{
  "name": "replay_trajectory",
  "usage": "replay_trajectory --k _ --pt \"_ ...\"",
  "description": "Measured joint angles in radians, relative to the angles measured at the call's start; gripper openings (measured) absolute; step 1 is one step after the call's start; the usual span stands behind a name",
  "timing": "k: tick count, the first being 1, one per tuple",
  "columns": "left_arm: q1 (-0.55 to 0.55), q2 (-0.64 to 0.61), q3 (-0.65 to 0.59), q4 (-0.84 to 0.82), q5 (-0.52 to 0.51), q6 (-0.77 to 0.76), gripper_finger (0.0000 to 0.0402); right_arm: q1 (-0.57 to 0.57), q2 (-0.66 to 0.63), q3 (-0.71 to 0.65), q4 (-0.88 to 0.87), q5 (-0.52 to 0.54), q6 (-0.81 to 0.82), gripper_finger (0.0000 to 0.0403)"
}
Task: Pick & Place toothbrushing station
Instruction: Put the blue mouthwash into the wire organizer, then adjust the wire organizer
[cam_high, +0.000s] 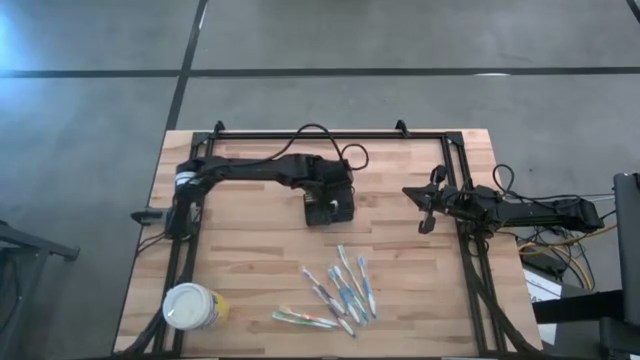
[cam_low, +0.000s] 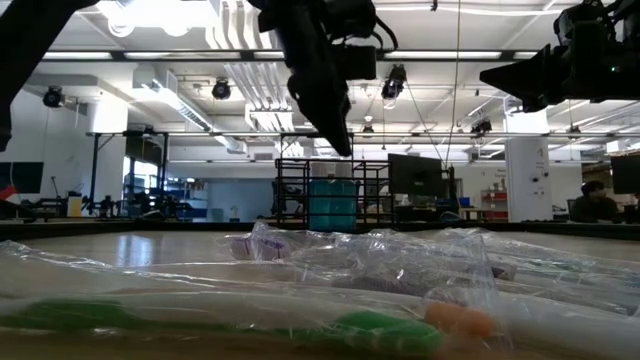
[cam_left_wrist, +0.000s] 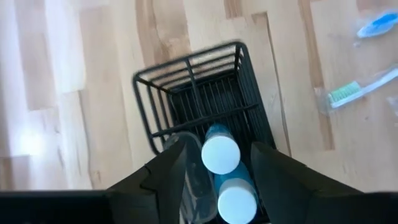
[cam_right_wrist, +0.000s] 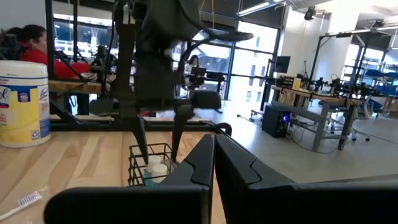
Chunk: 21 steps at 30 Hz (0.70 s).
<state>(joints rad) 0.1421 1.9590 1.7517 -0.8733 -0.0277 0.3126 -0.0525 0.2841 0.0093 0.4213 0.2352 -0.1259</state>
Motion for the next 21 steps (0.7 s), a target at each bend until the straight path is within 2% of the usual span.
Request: replay_trajectory --k 6,11,15,18,21 --pt "0.0 -0.064 0.035 -0.072 0.005 -0.013 0.0186 0.0 0.001 0.0 -0.001 0.0 0.003 0.0008" --pt "0.0 -0.229 -0.037 -0.085 0.014 -0.082 0.0176 0.0 0.0 0.0 -0.002 0.001 0.003 0.0008" --pt "-0.002 -0.428 -0.249 0.09 0.062 -0.179 0.0126 0.0 0.0 0.0 -0.002 0.001 0.009 0.0008" --pt "-0.02 -0.581 -0.493 0.328 0.078 -0.27 0.0065 0.0 0.001 0.0 -0.004 0.001 0.037 0.0008" --pt "-0.028 -0.709 -0.736 0.582 0.026 -0.359 0.0012 0.0 0.006 0.0 -0.006 -0.004 0.046 0.0008"
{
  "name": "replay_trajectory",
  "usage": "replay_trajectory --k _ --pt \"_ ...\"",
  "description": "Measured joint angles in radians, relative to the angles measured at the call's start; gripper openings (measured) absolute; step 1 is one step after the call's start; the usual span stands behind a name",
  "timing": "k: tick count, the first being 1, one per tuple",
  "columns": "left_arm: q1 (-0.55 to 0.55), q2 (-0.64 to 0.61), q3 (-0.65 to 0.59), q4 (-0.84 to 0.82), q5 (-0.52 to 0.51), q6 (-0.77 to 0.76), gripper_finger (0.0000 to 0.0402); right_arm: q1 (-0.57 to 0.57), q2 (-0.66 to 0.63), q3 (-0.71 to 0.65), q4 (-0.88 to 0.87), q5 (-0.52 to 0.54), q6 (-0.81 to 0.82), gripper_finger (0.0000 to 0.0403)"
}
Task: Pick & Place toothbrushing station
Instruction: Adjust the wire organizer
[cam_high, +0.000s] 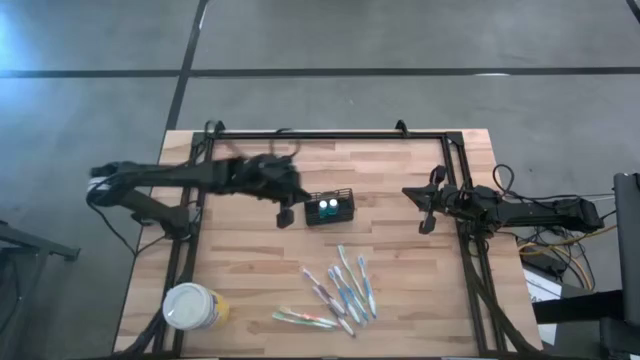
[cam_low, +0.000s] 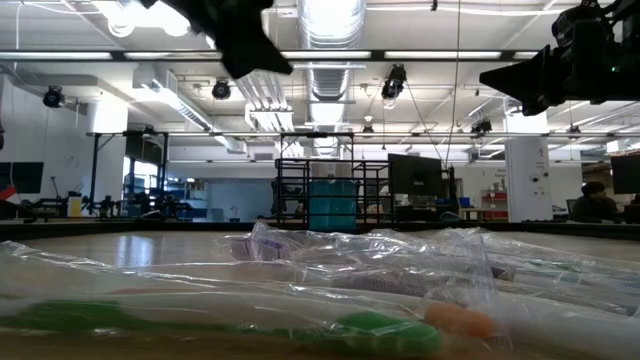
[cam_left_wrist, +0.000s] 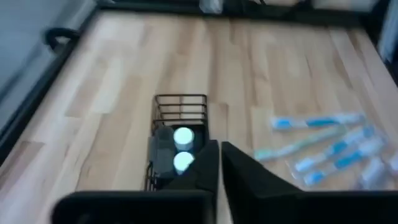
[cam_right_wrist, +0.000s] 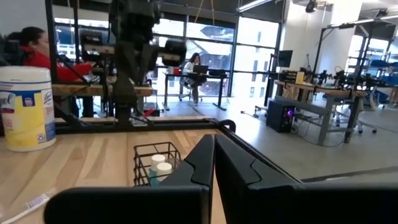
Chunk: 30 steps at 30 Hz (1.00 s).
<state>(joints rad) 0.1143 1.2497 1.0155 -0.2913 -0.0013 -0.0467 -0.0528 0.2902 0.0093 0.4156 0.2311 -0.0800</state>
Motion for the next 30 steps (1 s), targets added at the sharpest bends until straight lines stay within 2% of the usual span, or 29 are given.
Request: replay_trajectory --k 2,5,8,10,13,18,22,26,30 --pt "0.004 -0.066 -0.136 0.137 -0.062 -0.059 0.0009 0.0 0.012 0.0 0.0 -0.001 0.006 0.0008" --pt "0.01 -0.128 -0.294 0.253 -0.199 -0.151 0.0006 0.0 0.042 0.0 0.009 -0.001 0.048 0.0008" --pt "0.02 -0.142 -0.396 0.326 -0.317 -0.204 0.0004 0.0 0.085 0.0 0.03 -0.001 0.076 0.0008" --pt "0.037 -0.131 -0.435 0.359 -0.346 -0.228 0.0005 0.0 0.128 0.0 0.043 -0.001 0.104 0.0008" --pt "0.063 -0.089 -0.468 0.396 -0.35 -0.236 0.0004 0.0 0.218 0.0 0.039 -0.004 0.189 0.0008" --pt "0.095 0.022 -0.455 0.414 -0.349 -0.236 0.0003 0.001 0.411 0.0 0.05 -0.022 0.363 0.0008" --pt "0.093 0.102 -0.433 0.413 -0.325 -0.219 0.0003 0.0 0.583 0.0 0.168 0.038 0.491 0.0008" --pt "0.093 0.14 -0.422 0.411 -0.26 -0.213 0.0003 0.001 0.762 0.018 0.31 -0.004 0.536 0.0008" --pt "0.092 0.13 -0.421 0.394 -0.157 -0.198 0.0004 0.0 0.939 0.118 0.322 -0.022 0.536 0.0008"
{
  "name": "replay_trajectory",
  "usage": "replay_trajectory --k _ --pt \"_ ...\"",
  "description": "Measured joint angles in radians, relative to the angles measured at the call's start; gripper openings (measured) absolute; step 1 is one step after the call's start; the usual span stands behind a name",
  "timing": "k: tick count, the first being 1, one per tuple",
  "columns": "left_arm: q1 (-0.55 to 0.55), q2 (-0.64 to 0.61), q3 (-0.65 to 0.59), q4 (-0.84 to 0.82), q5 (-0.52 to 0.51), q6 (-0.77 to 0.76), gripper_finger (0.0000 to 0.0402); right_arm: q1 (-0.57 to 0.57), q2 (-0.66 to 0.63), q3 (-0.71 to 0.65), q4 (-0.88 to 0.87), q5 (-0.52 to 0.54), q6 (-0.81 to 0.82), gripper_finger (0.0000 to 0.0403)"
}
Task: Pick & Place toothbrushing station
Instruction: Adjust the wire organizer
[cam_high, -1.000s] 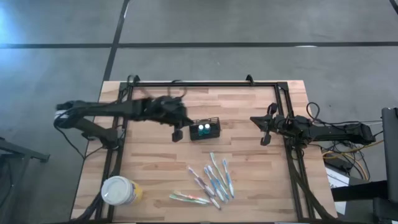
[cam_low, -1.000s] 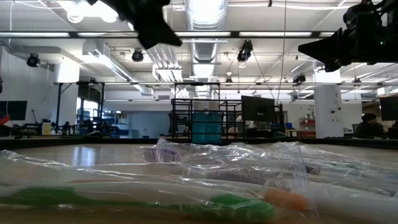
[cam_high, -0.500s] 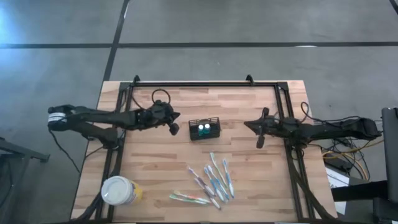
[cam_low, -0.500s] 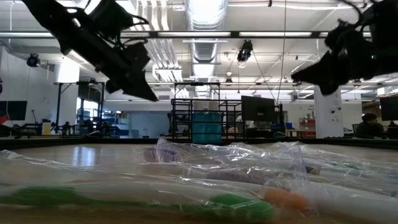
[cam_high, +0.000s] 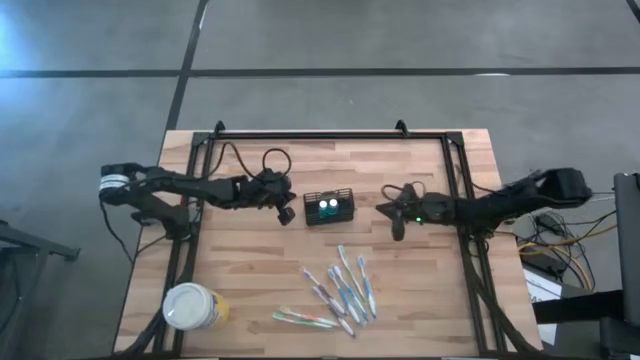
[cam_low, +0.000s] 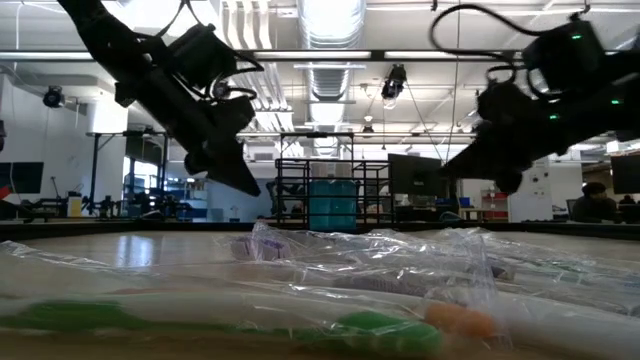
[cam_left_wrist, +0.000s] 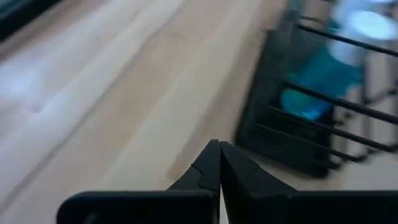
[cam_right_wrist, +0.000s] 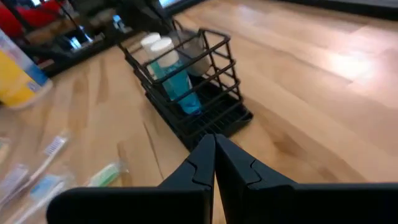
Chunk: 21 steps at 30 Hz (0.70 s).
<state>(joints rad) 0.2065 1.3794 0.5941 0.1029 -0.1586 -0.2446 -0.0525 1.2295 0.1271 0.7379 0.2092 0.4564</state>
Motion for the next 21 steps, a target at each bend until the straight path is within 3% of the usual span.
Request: replay_trajectory --k 5,11,21 --pt "-0.007 -0.076 0.0 -0.116 0.027 0.035 0.0003 -0.01 0.207 0.129 0.0 0.071 -0.016 0.0008" --pt "-0.033 -0.17 -0.018 -0.173 0.1 0.048 0.0003 -0.057 0.321 0.181 -0.001 0.079 0.035 0.0008" --pt "-0.059 -0.084 -0.025 -0.173 0.141 -0.012 0.0003 -0.055 0.449 0.272 -0.002 -0.001 0.046 0.0008"
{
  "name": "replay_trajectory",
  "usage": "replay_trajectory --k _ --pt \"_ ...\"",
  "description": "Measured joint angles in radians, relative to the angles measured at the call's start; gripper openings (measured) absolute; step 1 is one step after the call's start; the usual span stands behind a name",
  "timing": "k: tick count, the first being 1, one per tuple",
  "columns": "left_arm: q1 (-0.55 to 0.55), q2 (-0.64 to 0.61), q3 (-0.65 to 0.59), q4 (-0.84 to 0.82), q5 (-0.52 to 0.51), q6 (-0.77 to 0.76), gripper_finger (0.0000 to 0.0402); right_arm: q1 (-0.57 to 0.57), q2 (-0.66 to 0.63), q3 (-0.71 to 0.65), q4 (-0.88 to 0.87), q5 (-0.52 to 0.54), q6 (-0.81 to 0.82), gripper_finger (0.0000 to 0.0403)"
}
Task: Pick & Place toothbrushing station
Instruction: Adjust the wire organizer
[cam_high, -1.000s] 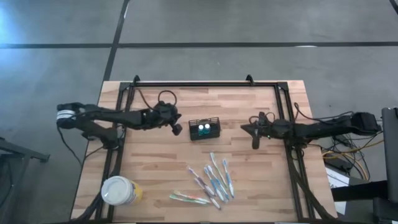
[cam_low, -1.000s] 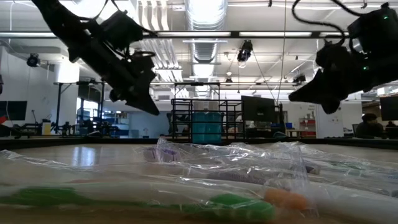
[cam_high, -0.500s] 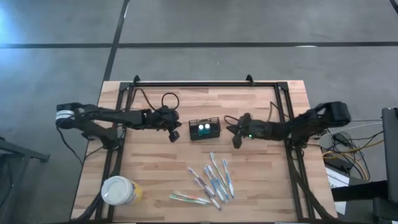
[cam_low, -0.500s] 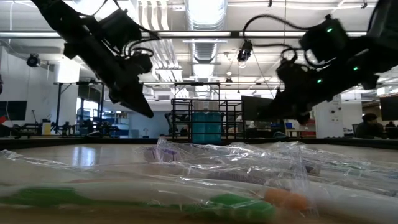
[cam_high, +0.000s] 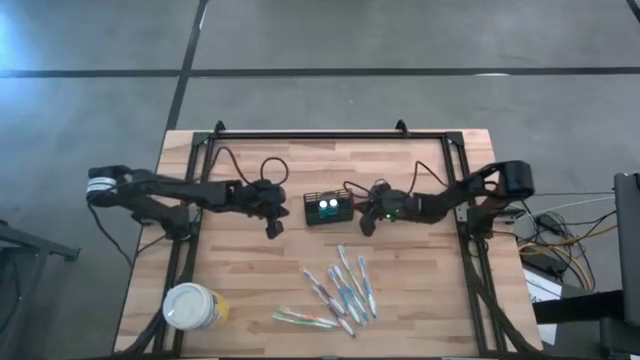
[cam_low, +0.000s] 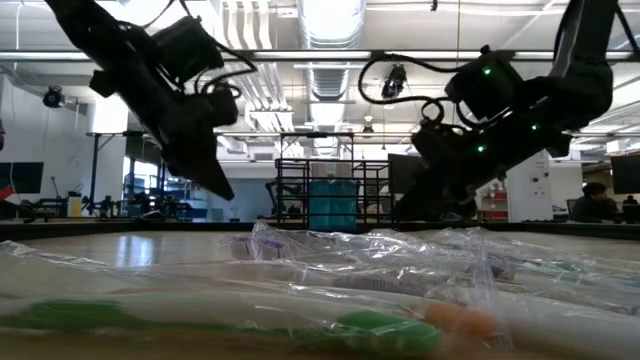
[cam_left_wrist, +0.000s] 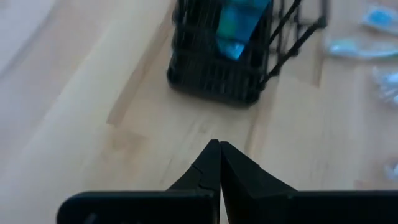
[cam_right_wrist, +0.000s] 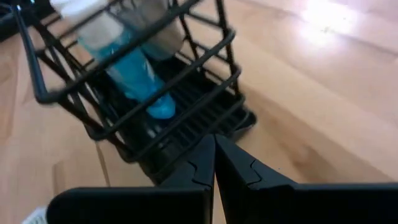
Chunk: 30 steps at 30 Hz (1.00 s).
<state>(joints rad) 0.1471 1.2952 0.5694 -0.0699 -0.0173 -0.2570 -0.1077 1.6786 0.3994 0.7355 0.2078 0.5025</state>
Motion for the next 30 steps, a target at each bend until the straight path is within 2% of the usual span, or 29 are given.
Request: replay_trajectory --k 8,18,30 --pt "0.001 0.14 0.012 0.082 0.014 -0.02 0.0003 0.013 0.082 0.02 0.019 0.001 0.047 0.0008" --pt "0.001 0.302 0.107 0.107 0.026 -0.005 0.0003 0.072 0.051 0.018 -0.004 0.0 0.049 0.0008" --pt "0.012 0.33 0.137 0.108 0.017 0.021 0.0003 0.112 0.053 0.017 0.0 -0.016 0.055 0.0008"
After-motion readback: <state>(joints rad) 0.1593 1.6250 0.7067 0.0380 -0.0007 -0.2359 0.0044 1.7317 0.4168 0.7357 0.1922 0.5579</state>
